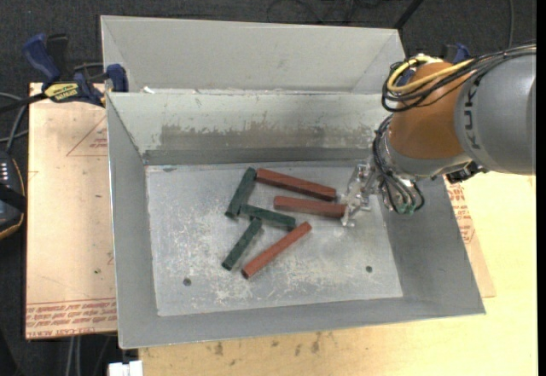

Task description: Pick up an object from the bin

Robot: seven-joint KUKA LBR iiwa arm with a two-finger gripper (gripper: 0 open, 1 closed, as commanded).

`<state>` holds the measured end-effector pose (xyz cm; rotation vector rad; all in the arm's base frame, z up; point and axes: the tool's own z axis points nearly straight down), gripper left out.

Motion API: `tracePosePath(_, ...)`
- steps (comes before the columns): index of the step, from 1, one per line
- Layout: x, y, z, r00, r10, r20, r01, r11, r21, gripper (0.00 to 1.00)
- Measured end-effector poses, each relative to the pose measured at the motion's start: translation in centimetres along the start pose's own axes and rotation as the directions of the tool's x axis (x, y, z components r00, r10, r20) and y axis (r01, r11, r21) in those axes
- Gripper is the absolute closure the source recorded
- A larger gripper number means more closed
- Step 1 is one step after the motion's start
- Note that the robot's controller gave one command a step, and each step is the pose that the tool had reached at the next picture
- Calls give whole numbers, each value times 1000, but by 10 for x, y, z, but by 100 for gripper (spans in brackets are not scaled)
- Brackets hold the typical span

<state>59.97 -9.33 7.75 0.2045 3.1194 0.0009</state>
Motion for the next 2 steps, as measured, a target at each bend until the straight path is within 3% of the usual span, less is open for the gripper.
tracePosePath(1,0,0,0,1000,0,0,0,1000,0,100)
tracePosePath(2,-3,3,-198,1000,-4,-9,4,1000,1,100)
